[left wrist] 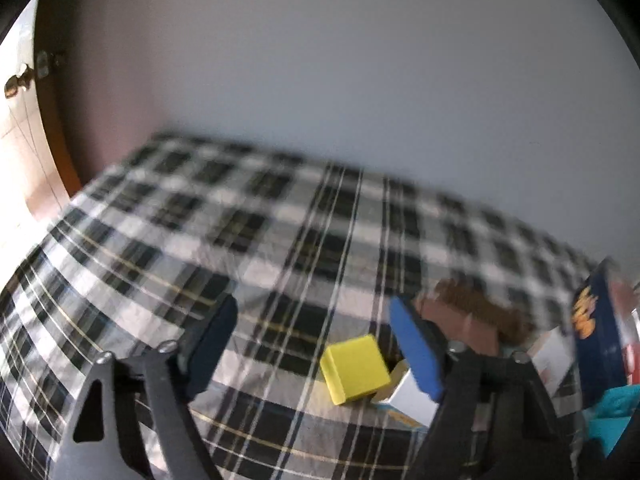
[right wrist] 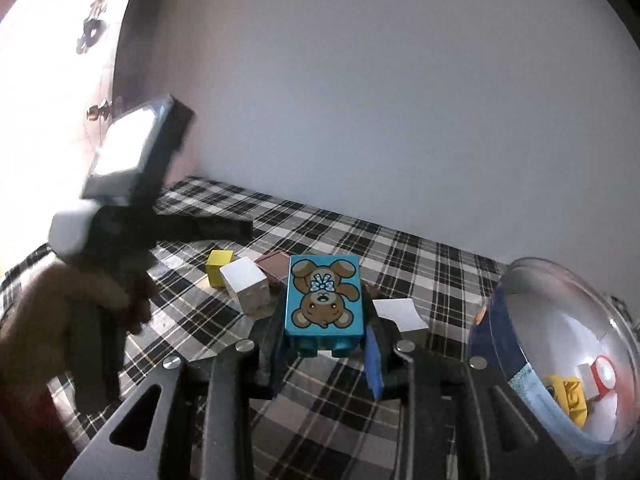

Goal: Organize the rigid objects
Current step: 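Grasp the yellow sponge cube with the left tool while the right tool grasps the teal bear brick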

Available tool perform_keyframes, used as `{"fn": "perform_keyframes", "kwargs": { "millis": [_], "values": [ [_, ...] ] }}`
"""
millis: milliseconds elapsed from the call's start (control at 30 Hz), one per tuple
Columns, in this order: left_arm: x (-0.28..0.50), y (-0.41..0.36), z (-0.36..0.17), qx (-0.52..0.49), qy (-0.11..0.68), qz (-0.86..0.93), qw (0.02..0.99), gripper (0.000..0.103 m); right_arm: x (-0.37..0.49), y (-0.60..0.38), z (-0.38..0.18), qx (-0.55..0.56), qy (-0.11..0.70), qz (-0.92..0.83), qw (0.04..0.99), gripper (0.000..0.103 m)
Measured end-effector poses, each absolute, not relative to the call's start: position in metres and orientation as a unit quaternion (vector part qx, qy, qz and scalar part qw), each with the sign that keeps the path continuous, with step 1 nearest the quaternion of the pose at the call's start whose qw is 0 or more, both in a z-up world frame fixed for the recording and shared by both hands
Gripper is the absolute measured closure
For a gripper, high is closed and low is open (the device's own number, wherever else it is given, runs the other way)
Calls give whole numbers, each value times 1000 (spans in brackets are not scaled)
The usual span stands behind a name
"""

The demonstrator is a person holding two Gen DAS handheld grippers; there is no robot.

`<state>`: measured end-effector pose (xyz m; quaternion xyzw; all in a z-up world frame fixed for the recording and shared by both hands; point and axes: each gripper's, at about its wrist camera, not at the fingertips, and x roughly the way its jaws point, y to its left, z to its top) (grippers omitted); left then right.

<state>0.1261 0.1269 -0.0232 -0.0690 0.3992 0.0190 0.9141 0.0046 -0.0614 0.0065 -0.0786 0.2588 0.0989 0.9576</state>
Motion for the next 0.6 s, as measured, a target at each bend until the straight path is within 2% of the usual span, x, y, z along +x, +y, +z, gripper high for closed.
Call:
{"fn": "perform_keyframes", "kwargs": {
  "millis": [100,200,267,367,533,567,600],
  "values": [
    [129,137,-35,-89,430,28,898,36,7,-68,9,-63,264,100,957,69],
    [122,148,-38,-81,429,46,898,44,9,-71,9,-55,264,94,958,69],
    [116,154,-39,-76,432,43,898,45,7,-72,8,-49,264,93,959,69],
    [108,159,-39,-57,431,34,900,55,7,-77,9,-40,261,93,960,69],
    [106,162,-37,-48,432,33,900,54,6,-74,9,-37,261,94,960,69],
    [105,163,-37,-46,431,32,901,61,6,-75,8,-38,261,93,960,69],
    [105,163,-37,-39,431,32,901,78,5,-75,8,-39,260,91,961,69]
  ]
}}
